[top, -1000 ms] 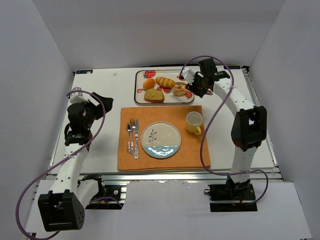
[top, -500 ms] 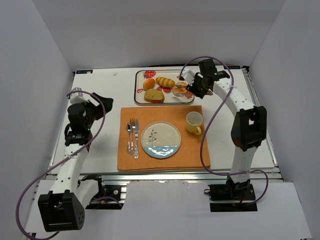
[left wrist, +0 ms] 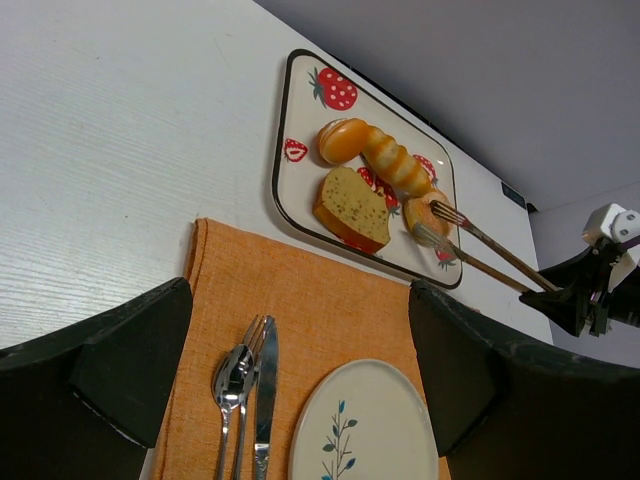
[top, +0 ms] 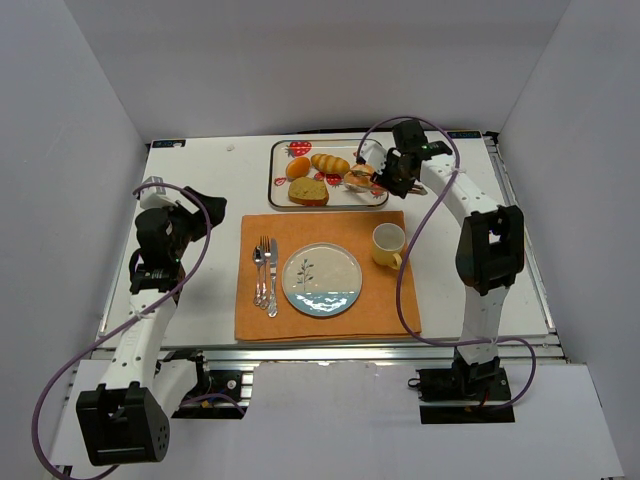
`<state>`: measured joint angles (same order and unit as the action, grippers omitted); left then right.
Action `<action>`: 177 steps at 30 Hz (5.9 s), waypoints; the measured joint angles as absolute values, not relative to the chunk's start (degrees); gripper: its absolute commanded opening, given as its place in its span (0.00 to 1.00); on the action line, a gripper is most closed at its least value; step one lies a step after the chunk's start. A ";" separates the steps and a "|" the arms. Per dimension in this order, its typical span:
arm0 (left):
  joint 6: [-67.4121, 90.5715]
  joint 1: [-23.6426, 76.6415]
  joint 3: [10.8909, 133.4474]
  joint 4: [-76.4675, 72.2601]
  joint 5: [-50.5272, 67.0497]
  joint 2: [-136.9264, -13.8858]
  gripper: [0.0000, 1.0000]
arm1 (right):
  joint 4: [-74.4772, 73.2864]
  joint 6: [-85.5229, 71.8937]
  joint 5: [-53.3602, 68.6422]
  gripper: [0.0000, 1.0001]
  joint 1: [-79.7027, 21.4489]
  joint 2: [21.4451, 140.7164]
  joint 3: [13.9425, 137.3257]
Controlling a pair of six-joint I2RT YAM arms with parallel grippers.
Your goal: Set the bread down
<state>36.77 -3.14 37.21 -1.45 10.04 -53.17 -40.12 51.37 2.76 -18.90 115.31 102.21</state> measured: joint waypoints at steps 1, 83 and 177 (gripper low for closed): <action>36.77 -3.14 37.19 -1.48 10.02 -53.10 0.98 | -40.34 51.57 2.50 0.41 -18.90 115.35 102.21; 37.50 -3.14 35.97 -0.43 9.43 -48.16 0.98 | -31.79 50.85 17.54 0.40 -35.20 85.08 76.12; 39.00 -3.14 32.38 -1.26 9.02 -45.89 0.98 | -43.05 57.52 24.93 0.41 -32.64 66.46 56.99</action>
<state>39.00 -3.14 32.38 -1.26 9.02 -45.89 -43.05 57.52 24.93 -32.64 66.46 56.99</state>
